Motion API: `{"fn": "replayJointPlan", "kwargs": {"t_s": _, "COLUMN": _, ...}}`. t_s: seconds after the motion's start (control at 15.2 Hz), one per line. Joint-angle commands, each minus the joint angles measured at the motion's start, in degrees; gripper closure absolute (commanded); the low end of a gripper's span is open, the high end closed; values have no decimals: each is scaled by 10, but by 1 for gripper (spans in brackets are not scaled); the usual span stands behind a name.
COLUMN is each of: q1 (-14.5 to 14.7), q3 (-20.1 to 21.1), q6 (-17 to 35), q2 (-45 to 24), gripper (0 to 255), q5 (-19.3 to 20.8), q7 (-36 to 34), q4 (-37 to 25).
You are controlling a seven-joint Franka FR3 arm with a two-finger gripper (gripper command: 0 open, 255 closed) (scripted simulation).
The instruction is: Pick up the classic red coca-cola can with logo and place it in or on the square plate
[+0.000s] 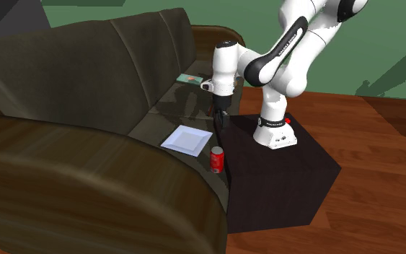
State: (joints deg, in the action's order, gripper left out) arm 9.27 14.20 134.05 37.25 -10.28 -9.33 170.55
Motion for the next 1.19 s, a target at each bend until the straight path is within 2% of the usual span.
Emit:
{"fn": "replayJointPlan", "kwargs": {"t_s": 0.0, "q1": 9, "q3": 19, "q6": 61, "q2": -49, "gripper": 0, "q5": -13, "q7": -18, "q4": 9}}
{"fn": "replayJointPlan", "kwargs": {"t_s": 0.33, "q1": 17, "q3": 71, "q6": 212, "q2": -193, "gripper": 0, "q5": -25, "q7": -68, "q4": 15}}
{"fn": "replayJointPlan", "kwargs": {"t_s": 0.59, "q1": -1, "q3": 83, "q6": 269, "q2": -250, "gripper": 0, "q5": -7, "q7": -80, "q4": 15}}
{"fn": "replayJointPlan", "kwargs": {"t_s": 0.79, "q1": -23, "q3": 96, "q6": 311, "q2": -294, "gripper": 0, "q5": 23, "q7": -100, "q4": 14}}
{"fn": "replayJointPlan", "kwargs": {"t_s": 1.12, "q1": -28, "q3": 99, "q6": 319, "q2": -303, "gripper": 0, "q5": 32, "q7": -106, "q4": 13}}
